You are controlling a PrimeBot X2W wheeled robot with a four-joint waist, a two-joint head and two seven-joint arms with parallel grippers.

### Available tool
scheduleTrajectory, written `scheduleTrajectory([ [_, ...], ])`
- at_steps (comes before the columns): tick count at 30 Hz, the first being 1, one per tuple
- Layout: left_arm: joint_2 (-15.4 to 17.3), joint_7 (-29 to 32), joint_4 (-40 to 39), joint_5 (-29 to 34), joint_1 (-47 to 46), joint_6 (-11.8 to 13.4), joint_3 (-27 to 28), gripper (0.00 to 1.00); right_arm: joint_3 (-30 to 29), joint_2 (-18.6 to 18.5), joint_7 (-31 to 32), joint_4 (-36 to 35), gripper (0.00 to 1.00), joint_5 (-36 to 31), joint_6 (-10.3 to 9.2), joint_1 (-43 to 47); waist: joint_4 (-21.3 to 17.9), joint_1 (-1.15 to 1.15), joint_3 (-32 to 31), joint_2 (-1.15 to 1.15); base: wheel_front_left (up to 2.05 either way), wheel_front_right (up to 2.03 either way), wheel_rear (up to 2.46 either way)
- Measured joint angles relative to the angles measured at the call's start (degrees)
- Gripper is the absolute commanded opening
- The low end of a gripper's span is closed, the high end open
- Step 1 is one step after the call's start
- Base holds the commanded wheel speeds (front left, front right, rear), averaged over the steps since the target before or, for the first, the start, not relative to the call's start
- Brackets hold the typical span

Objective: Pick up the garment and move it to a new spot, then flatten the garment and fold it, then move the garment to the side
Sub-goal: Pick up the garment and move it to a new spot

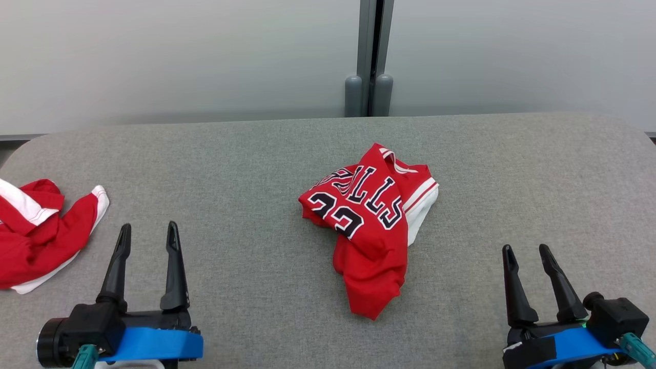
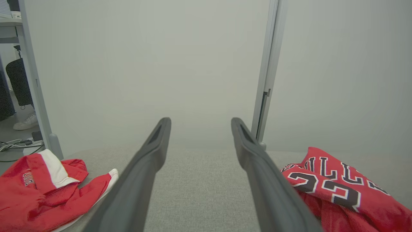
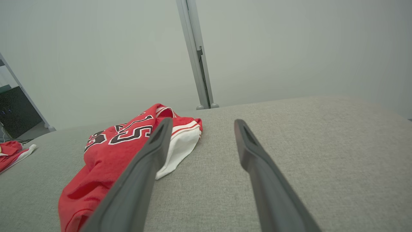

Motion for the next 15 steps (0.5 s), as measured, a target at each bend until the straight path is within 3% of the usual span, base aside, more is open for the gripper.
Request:
scheduleTrajectory([
  [15, -2.9, 0.0, 3.8, 3.9, 3.0, -4.1, 4.9, 1.00, 0.2, 0.0, 0.0, 1.1, 1.00, -0.4, 0.00, 1.3, 0.0, 0.00, -0.9, 0.01, 0.00, 0.00, 0.00],
])
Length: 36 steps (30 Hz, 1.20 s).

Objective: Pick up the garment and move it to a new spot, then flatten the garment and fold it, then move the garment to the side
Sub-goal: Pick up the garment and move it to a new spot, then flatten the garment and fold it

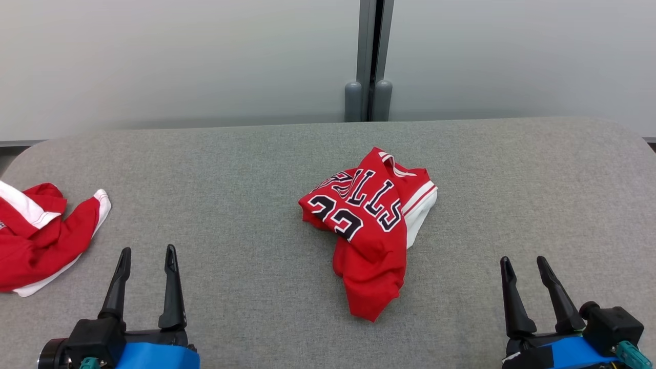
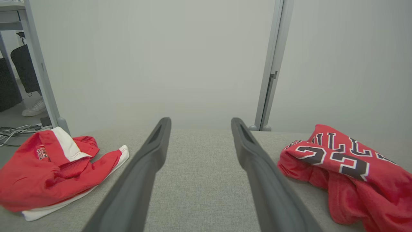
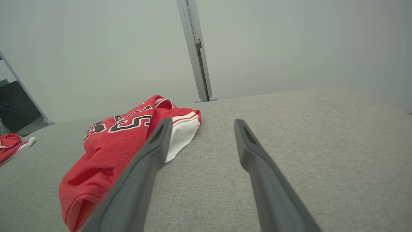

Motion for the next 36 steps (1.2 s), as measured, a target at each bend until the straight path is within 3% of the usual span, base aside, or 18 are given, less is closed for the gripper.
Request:
scheduleTrajectory([
  [28, -3.2, 0.0, -0.2, 3.0, 0.2, -2.5, 4.0, 1.00, -0.2, 0.0, 0.0, 1.9, 1.00, -0.4, 0.00, 0.2, -0.1, 0.00, 0.0, 0.00, 0.00, 0.00, 0.00],
  [36, -3.8, 0.0, -0.3, 3.5, -0.6, -2.9, 3.8, 1.00, 0.9, 0.0, 1.0, 3.2, 1.00, -3.0, 0.00, -7.0, 1.4, 0.00, 1.0, 0.00, 0.00, 0.00, 0.00],
])
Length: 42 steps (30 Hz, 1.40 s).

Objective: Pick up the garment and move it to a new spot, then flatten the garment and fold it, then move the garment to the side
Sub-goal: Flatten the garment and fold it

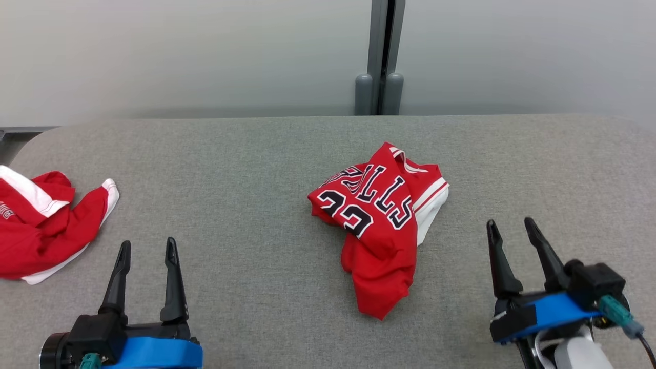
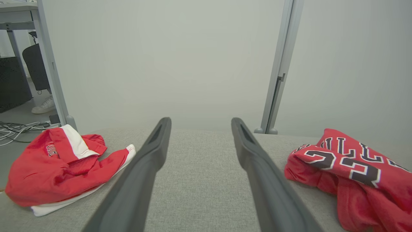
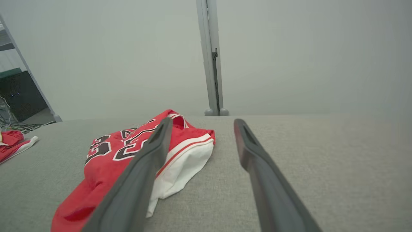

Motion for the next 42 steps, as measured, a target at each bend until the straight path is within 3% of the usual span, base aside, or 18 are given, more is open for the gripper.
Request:
scheduleTrajectory([
  [8, -0.5, 0.0, -0.2, -0.1, -2.8, -0.5, -1.5, 1.00, -0.6, -1.8, 2.7, 5.8, 1.00, -4.0, 0.04, -15.0, 2.8, 0.01, 3.3, 0.00, 0.00, 0.00, 0.00],
  [14, -0.7, 0.0, -0.2, -0.5, -5.4, -0.6, -2.4, 1.00, -1.3, -5.3, 5.0, 15.6, 1.00, -4.5, 0.05, -23.4, 5.9, 0.01, 6.7, 0.00, 0.00, 0.00, 0.00],
  [25, -0.8, 0.0, -0.2, -2.1, -7.8, 0.0, -5.8, 1.00, -1.5, -7.5, 4.4, 35.5, 1.00, -4.5, 0.05, -27.2, 11.9, 0.00, 10.5, -0.01, 0.00, 0.00, 0.00],
  [33, -0.8, 0.0, -0.2, -2.5, -8.0, 0.5, -6.8, 1.00, -1.6, -7.1, 2.7, 43.9, 1.00, -4.4, 0.07, -30.1, 12.8, 0.00, 11.7, -0.01, 0.00, 0.00, 0.00],
  [34, -0.8, 0.0, -0.1, -2.5, -8.1, 0.6, -7.0, 1.00, -1.4, -6.9, 2.4, 44.4, 0.96, -4.4, 0.05, -30.4, 12.9, 0.00, 11.7, -0.01, 0.00, 0.00, 0.00],
  [35, -0.8, 0.0, 0.0, -2.6, -8.3, 0.7, -7.1, 1.00, -1.2, -6.8, 2.2, 45.2, 0.40, -4.3, 0.05, -30.8, 12.8, 0.00, 11.7, -0.01, 0.00, 0.00, 0.00],
  [37, -0.8, 0.0, 0.2, -2.6, -8.5, 1.0, -7.3, 1.00, -0.8, -6.3, 1.9, 46.3, 0.00, -3.8, 0.05, -31.3, 12.7, 0.00, 11.4, -0.01, 0.00, 0.00, 0.00],
  [42, -0.8, 0.0, 0.4, -2.7, -8.0, 1.1, -7.0, 1.00, 0.1, -5.8, -0.1, 46.3, 0.00, -3.2, 0.07, -30.9, 11.8, 0.01, 10.0, -0.01, 0.00, 0.00, 0.00],
])
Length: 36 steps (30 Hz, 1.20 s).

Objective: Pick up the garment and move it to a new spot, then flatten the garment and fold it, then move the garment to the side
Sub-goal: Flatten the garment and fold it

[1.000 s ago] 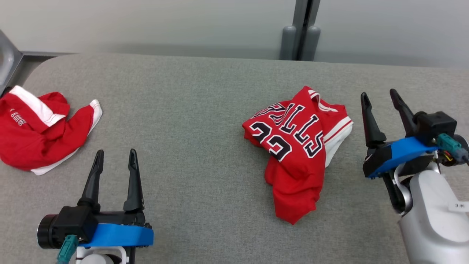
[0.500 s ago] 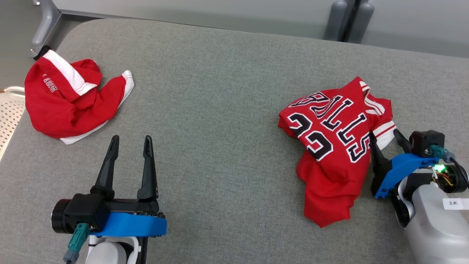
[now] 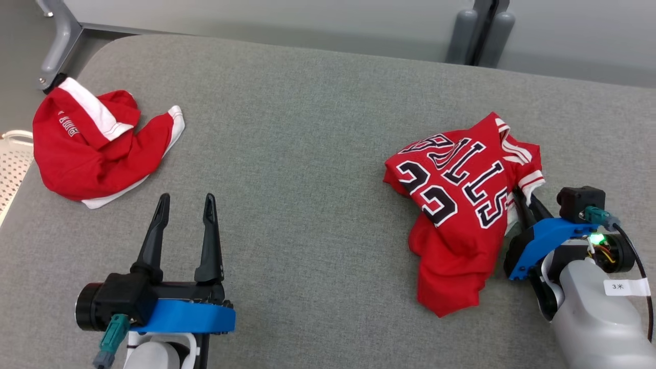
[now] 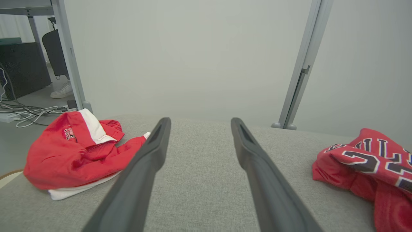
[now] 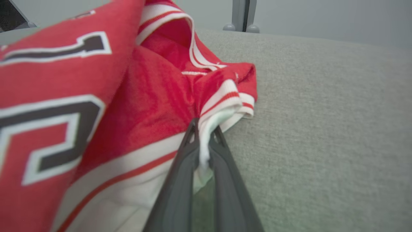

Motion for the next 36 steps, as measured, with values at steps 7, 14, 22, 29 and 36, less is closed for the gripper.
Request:
scheduleTrajectory([
  [7, 0.0, 0.0, 0.1, 0.0, 2.6, -0.2, 1.6, 1.00, 1.2, -1.5, -0.7, -7.5, 0.00, 3.7, 0.00, 6.6, -3.4, -0.01, -3.0, 0.00, 0.00, 0.00, 0.00],
  [14, 0.0, 0.0, -0.3, -0.3, 3.8, -0.4, 1.8, 1.00, 0.4, -3.3, -0.7, -22.8, 0.00, 8.4, 0.00, 19.8, -8.4, -0.01, -4.7, 0.00, 0.00, 0.00, 0.00],
  [22, 0.0, 0.0, -0.3, -0.3, 3.9, -0.4, 1.2, 1.00, -7.2, -4.5, 1.6, -33.8, 0.00, 9.6, -0.01, 31.8, -12.0, -0.01, -5.9, 0.00, 0.00, 0.00, 0.00],
  [29, 0.0, 0.0, 0.1, -0.3, 3.8, -0.4, 1.1, 1.00, -8.0, -2.7, 4.0, -43.9, 0.00, 7.4, -0.01, 32.6, -12.0, -0.01, -7.0, 0.00, 0.00, 0.00, 0.00],
  [36, 0.0, 0.0, 0.5, -1.0, 4.4, -0.4, 0.9, 1.00, 1.1, 0.5, 7.5, -52.4, 0.00, 5.7, -0.01, 28.1, -9.9, -0.01, -8.6, 0.00, 0.00, 0.00, 0.00],
])
